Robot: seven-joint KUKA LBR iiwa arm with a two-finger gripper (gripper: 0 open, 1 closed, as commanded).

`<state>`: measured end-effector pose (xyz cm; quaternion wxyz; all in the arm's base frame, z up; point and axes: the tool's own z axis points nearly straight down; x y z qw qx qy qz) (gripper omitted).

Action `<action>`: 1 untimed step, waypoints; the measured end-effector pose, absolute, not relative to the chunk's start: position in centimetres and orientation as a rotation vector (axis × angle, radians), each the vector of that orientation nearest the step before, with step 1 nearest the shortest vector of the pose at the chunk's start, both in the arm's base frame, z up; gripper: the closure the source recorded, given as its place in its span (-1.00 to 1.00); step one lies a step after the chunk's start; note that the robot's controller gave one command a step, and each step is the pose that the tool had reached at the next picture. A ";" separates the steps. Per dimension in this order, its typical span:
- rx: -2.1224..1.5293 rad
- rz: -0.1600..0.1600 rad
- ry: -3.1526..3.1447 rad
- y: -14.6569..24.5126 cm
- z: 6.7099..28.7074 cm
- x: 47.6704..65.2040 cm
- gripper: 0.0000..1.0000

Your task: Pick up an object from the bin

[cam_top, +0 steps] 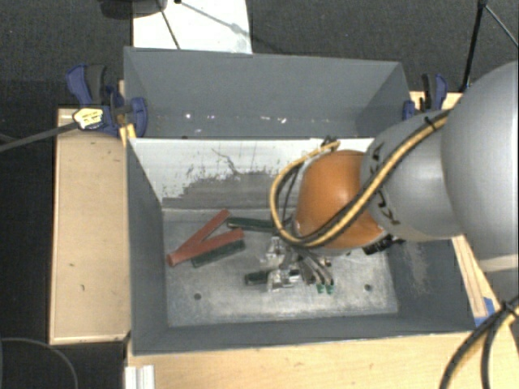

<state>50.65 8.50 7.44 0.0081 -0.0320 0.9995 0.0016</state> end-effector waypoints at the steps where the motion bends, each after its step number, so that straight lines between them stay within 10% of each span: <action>1: -0.098 0.005 3.124 8.5 7.4 50.6 1.00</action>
Offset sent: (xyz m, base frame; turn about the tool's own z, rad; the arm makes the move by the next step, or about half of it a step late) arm -0.0198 0.0088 0.1419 -0.0507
